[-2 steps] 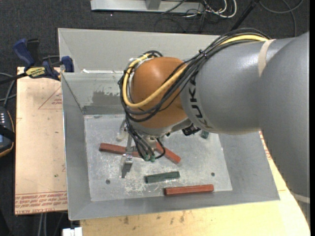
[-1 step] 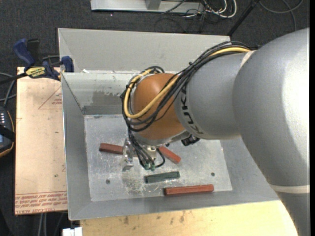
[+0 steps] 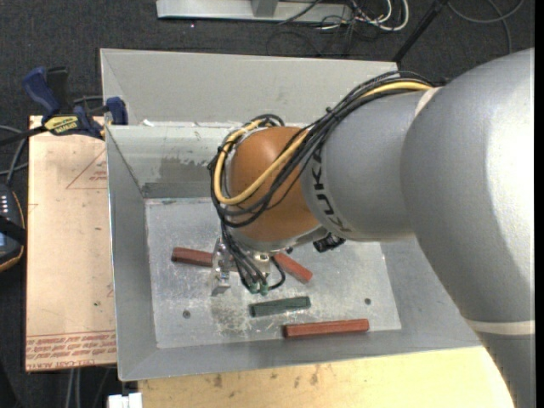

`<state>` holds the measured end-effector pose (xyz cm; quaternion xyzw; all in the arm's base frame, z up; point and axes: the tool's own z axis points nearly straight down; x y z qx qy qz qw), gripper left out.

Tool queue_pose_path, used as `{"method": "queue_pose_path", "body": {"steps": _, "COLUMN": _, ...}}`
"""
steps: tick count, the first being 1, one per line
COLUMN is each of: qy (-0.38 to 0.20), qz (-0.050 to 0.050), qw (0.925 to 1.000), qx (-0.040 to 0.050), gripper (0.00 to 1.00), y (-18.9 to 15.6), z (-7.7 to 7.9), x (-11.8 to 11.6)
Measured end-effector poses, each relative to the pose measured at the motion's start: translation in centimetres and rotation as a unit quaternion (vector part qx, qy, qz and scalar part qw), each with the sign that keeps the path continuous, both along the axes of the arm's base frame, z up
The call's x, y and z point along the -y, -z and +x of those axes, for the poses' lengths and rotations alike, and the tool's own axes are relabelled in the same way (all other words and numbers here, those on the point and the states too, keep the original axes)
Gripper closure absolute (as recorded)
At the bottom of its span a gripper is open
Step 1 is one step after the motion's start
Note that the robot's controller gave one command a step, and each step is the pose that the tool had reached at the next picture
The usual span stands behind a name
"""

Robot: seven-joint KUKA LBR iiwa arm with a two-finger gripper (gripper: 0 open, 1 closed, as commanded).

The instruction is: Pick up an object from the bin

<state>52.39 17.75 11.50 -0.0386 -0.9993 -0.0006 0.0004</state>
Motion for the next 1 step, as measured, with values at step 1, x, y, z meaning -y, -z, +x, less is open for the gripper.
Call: {"method": "queue_pose_path", "body": {"steps": 1, "qy": -0.002, "qz": 0.0, "qw": 1.0, "qx": 0.0001, "gripper": 1.0, "y": -0.36, "z": 3.22, "x": -1.42}}
